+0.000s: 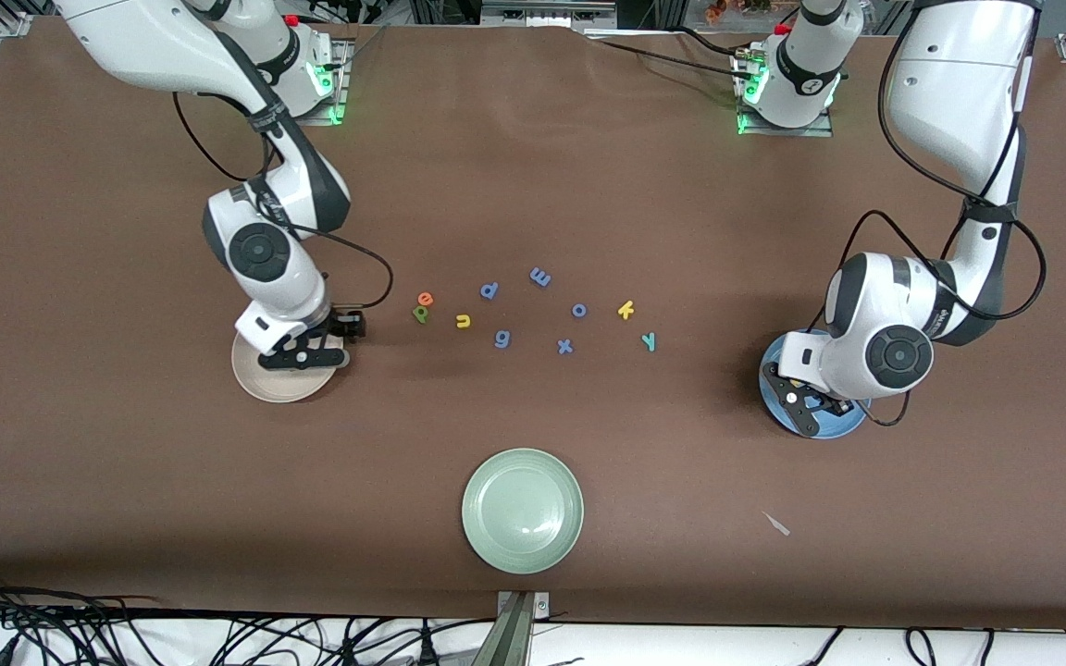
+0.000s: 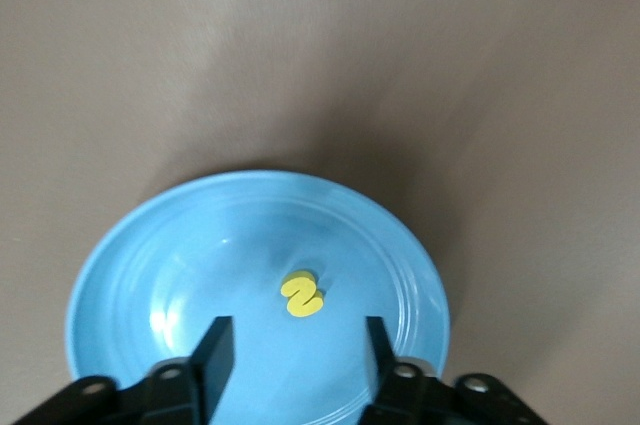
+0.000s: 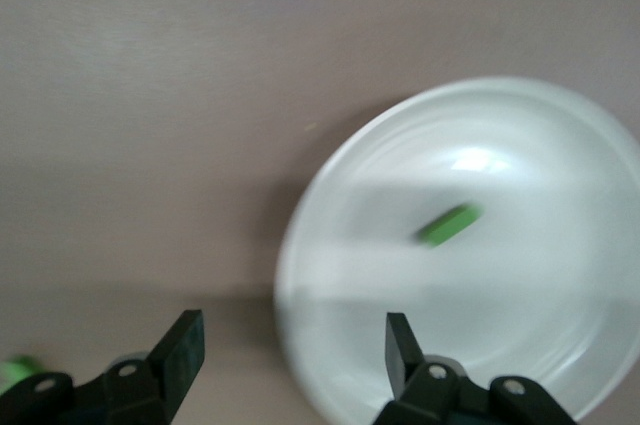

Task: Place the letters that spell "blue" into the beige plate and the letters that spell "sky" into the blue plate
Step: 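Grasp the green p with the right gripper while the left gripper grasps teal y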

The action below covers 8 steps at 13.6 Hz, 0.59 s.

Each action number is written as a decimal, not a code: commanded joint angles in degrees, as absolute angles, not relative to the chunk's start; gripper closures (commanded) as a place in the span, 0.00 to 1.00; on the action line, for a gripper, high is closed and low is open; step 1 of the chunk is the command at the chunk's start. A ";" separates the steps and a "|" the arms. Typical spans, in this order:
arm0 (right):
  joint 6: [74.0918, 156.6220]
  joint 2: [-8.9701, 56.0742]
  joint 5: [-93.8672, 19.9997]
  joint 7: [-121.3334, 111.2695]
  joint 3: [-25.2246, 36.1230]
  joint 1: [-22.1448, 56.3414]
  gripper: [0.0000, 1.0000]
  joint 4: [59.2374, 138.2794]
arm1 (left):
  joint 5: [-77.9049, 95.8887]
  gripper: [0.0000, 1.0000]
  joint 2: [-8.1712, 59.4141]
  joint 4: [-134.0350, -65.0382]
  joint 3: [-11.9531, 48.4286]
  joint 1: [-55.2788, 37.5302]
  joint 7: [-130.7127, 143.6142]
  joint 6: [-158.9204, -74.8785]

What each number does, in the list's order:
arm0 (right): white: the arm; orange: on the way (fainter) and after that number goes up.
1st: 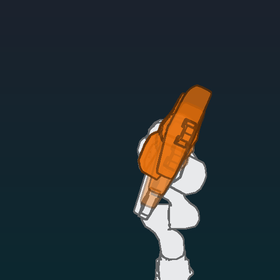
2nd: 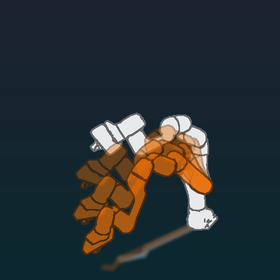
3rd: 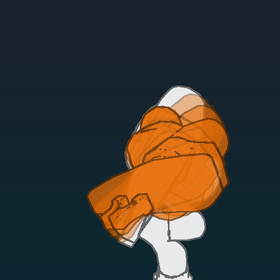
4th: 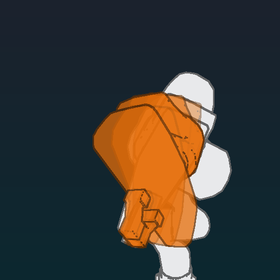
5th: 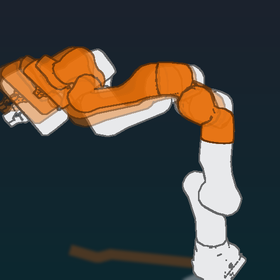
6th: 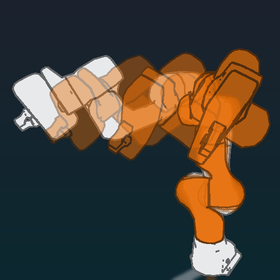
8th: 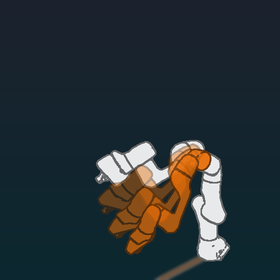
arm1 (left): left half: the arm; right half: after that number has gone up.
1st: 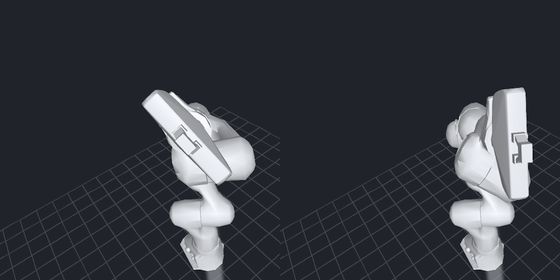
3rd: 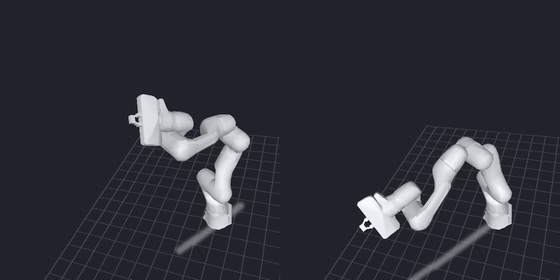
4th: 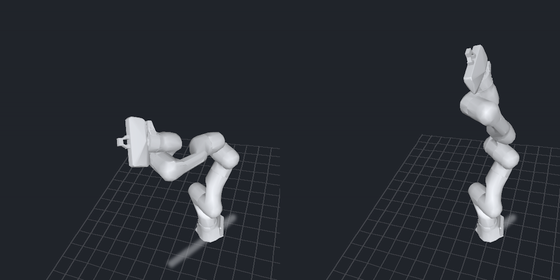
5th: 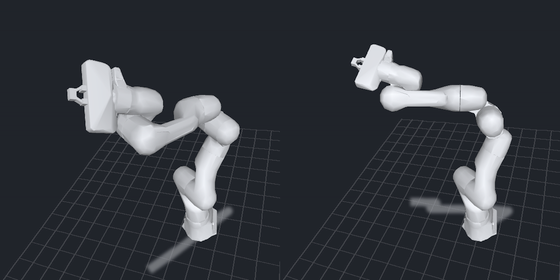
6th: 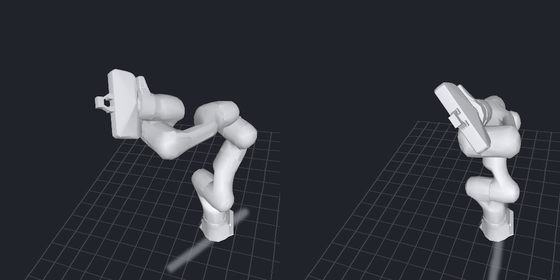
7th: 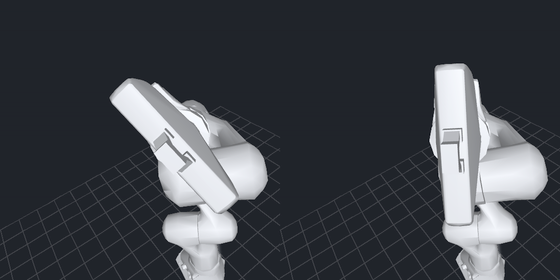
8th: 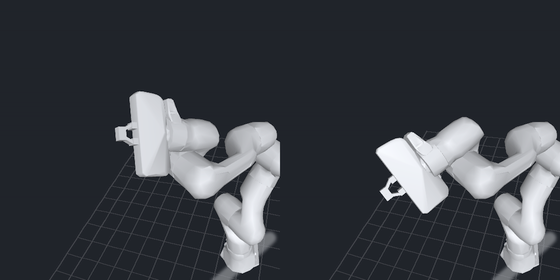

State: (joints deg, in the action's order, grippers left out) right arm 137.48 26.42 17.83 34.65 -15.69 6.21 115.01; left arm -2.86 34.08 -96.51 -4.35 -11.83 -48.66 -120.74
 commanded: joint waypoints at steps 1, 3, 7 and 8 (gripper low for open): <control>138.77 27.94 17.31 48.29 -19.50 6.42 0.18 115.31 | -4.57 0.00 30.06 -98.09 -2.73 -12.48 -40.30 -118.66; 141.40 29.70 17.40 55.60 -21.26 6.85 0.18 115.31 | -4.22 0.00 29.27 -98.09 -0.01 -12.48 -30.99 -117.16; 145.11 32.17 17.84 63.10 -21.36 9.67 0.19 115.22 | -4.04 0.00 29.62 -98.09 7.10 -12.92 -6.31 -116.45; 145.54 32.25 17.84 63.11 -21.36 9.67 0.19 115.40 | -4.22 0.00 29.88 -98.09 8.25 -13.44 0.02 -116.54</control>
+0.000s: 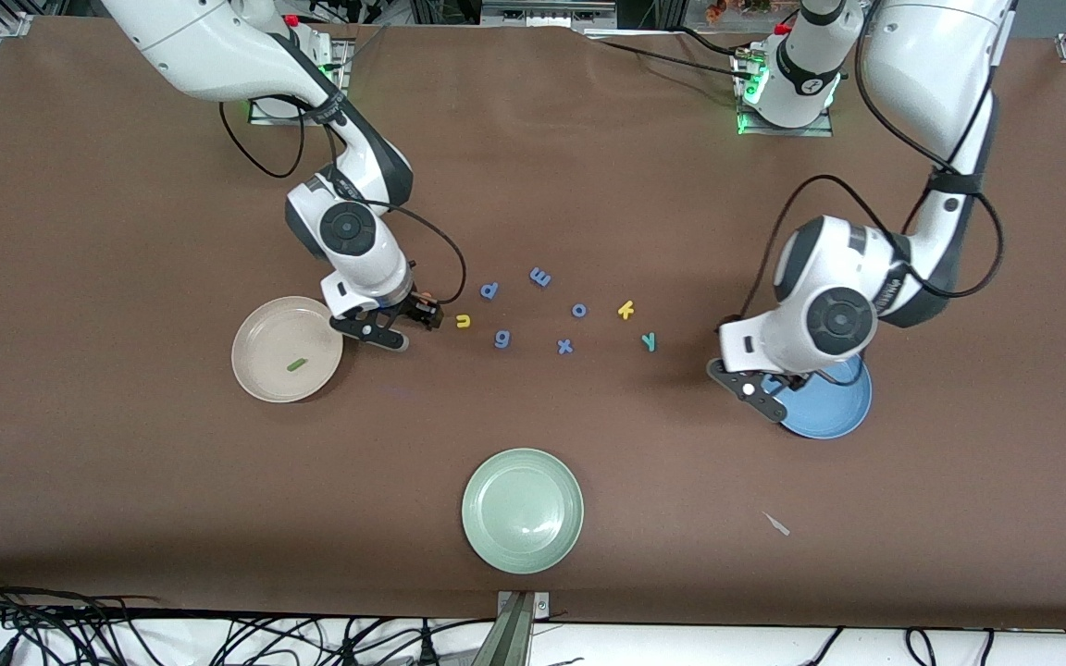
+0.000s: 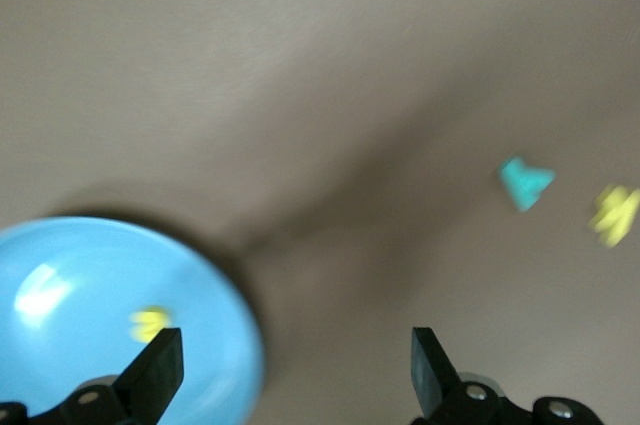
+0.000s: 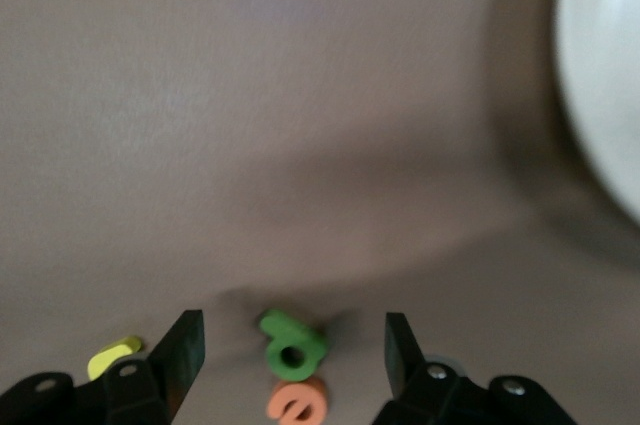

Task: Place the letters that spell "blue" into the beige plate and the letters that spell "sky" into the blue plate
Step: 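Grasp the green p with the right gripper while the left gripper grasps teal y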

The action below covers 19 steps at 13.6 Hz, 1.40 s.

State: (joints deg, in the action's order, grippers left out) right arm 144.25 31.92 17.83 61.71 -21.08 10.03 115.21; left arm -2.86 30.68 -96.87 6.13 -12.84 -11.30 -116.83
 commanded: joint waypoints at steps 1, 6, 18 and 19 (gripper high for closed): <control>145.98 32.52 17.84 63.11 -21.36 9.67 0.19 115.49 | -3.96 0.00 30.40 -98.09 8.78 -14.84 6.09 -116.89; 150.03 33.13 19.33 63.02 -21.36 9.76 0.36 118.39 | -4.66 0.00 36.11 -99.40 8.79 -21.97 33.98 -125.48; 131.33 25.41 18.90 32.67 -15.92 7.66 0.80 112.77 | -4.66 0.58 36.56 -105.12 8.79 -21.53 35.95 -134.74; 129.83 25.05 18.90 26.95 -14.78 6.95 0.79 111.72 | -4.66 0.68 36.56 -105.12 8.79 -21.53 35.95 -134.74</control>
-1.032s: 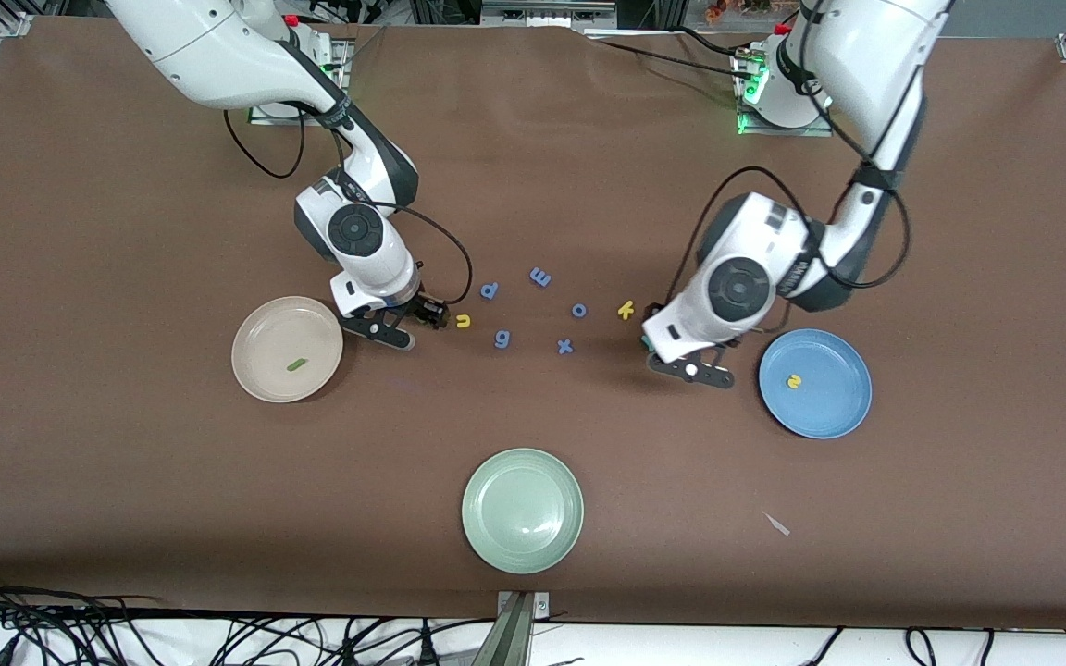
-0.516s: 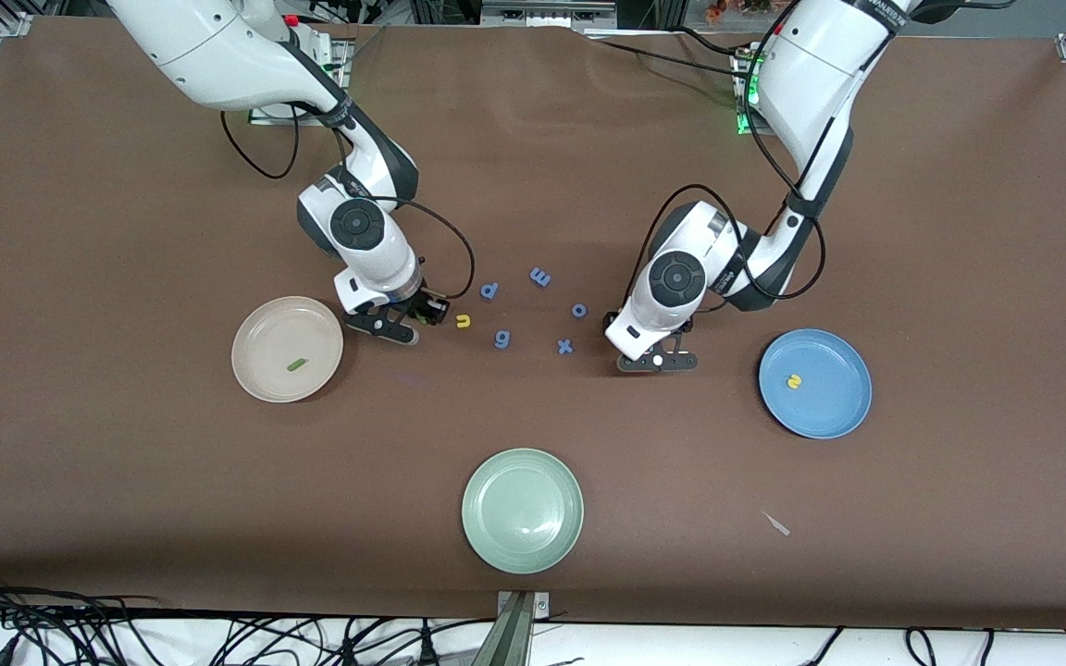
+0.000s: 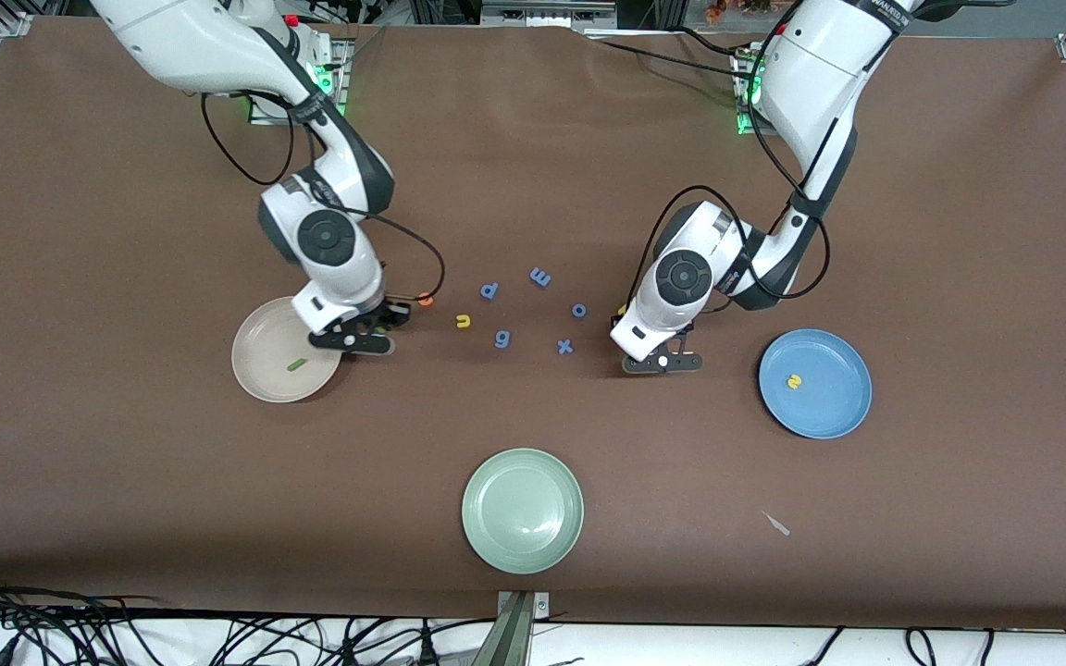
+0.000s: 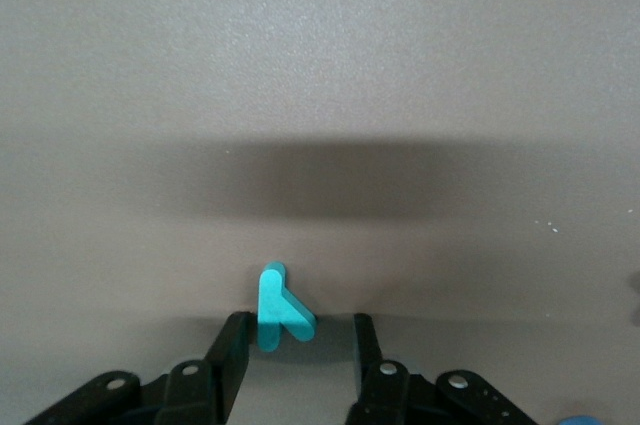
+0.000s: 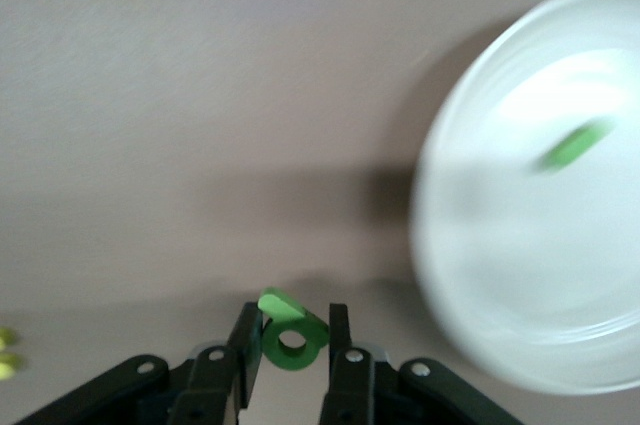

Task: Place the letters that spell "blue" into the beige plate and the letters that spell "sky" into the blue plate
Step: 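Grasp the green p with the right gripper while the left gripper grasps teal y, then drop the p on the beige plate while the left gripper drops y in blue plate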

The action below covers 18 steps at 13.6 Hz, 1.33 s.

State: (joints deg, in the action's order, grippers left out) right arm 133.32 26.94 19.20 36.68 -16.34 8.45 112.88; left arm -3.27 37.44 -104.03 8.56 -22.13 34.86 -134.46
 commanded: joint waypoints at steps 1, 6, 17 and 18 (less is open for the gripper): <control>128.86 24.44 18.90 21.67 -13.37 6.60 0.78 111.36 | -4.66 0.82 36.48 -105.12 8.70 -21.45 35.95 -134.74; 128.67 24.52 11.99 15.55 -10.11 6.50 0.11 111.88 | -4.66 1.00 34.73 -104.77 8.26 -21.01 35.33 -133.60; 138.31 28.12 13.69 57.98 -24.17 7.47 0.12 116.88 | -4.75 0.20 30.23 -103.71 7.65 -3.09 1.52 -123.57; 140.78 28.47 17.37 60.36 -24.34 7.47 0.12 118.63 | -4.75 0.00 30.15 -103.62 7.65 -2.82 0.36 -123.57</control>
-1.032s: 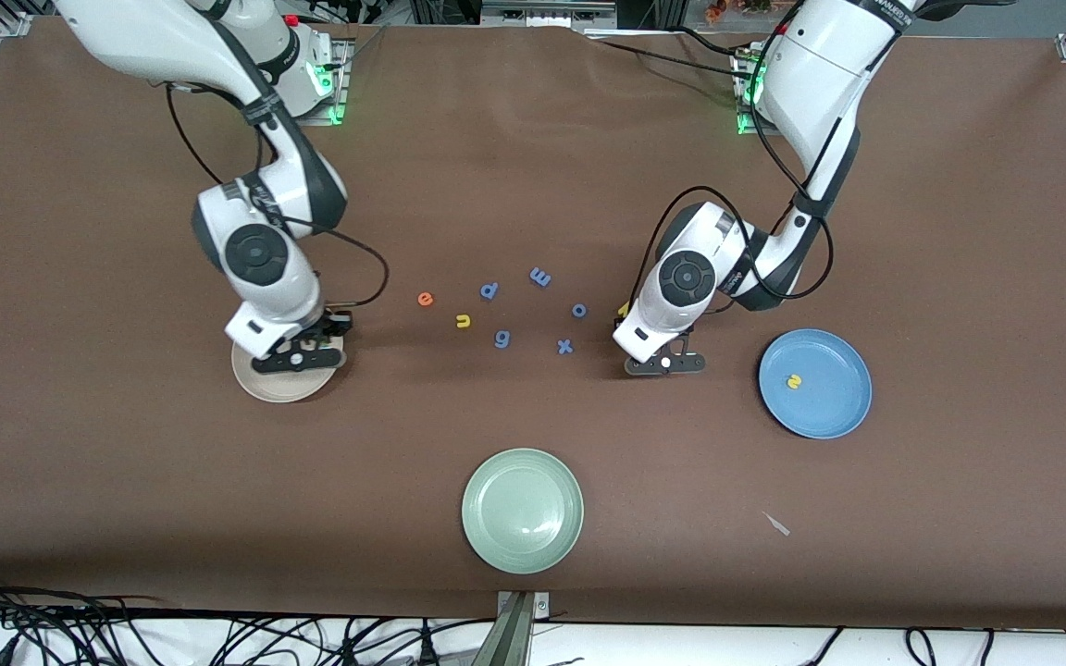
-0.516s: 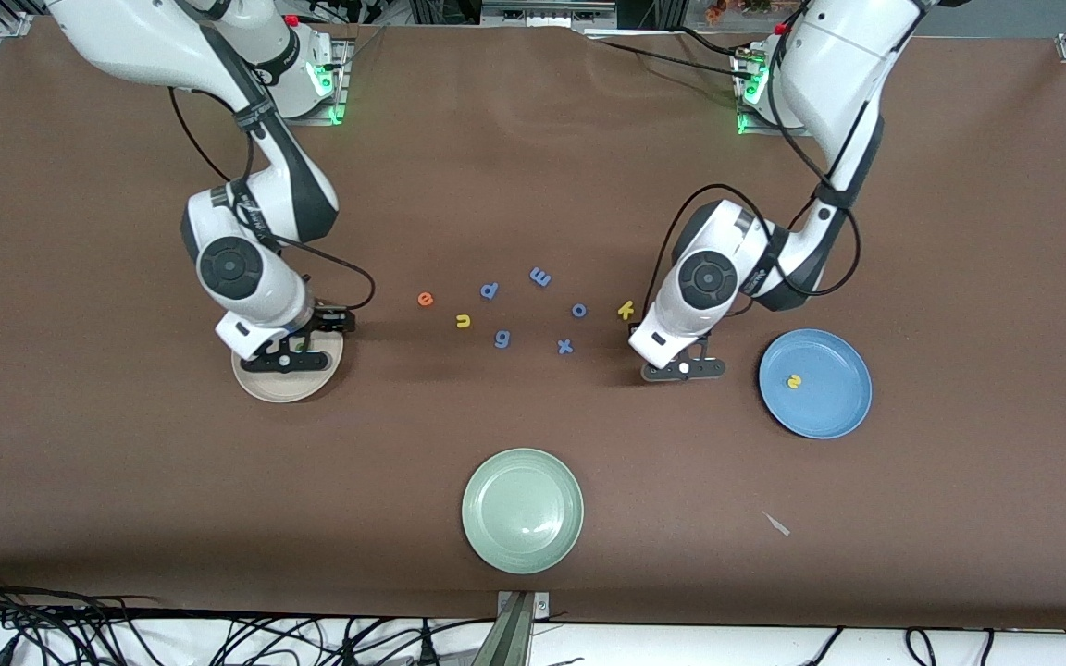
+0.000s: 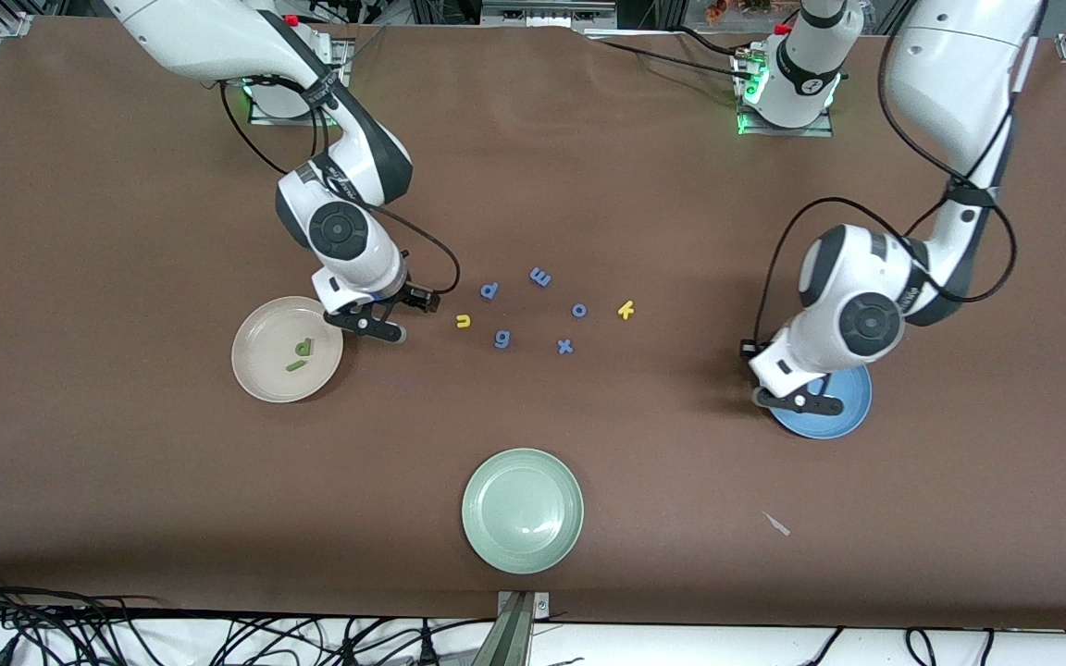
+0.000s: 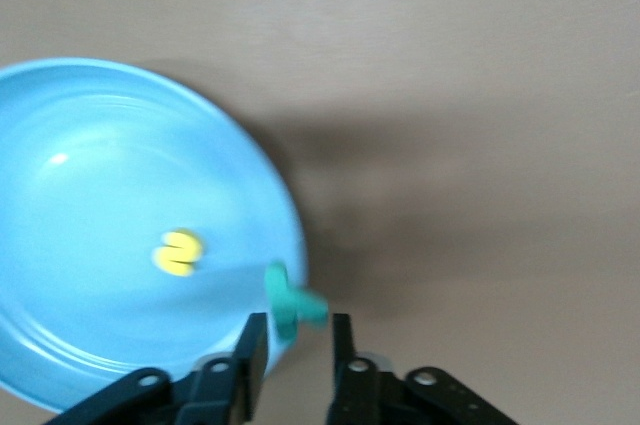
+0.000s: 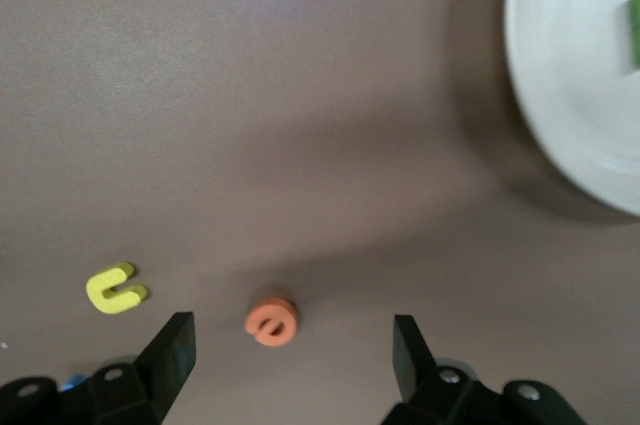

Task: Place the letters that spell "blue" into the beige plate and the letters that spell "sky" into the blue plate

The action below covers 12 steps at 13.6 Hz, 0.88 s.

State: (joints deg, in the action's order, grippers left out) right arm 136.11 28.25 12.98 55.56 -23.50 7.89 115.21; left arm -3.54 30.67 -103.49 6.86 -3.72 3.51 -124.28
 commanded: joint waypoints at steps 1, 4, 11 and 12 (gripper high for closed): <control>142.71 28.82 20.45 62.90 -24.35 7.47 0.12 119.96 | -4.75 0.00 30.06 -103.62 7.99 -3.33 0.44 -123.49; 144.40 29.79 22.76 67.23 -24.52 7.91 0.12 120.50 | -4.66 0.00 29.62 -103.54 10.89 -4.48 4.54 -121.38; 147.66 30.41 23.73 68.82 -24.79 8.17 0.35 122.61 | -4.66 0.00 32.16 -104.24 19.34 -12.20 24.53 -121.55; 147.66 30.50 23.73 68.82 -24.79 8.17 0.45 122.69 | -4.75 0.00 33.04 -103.98 19.34 -13.96 23.48 -121.73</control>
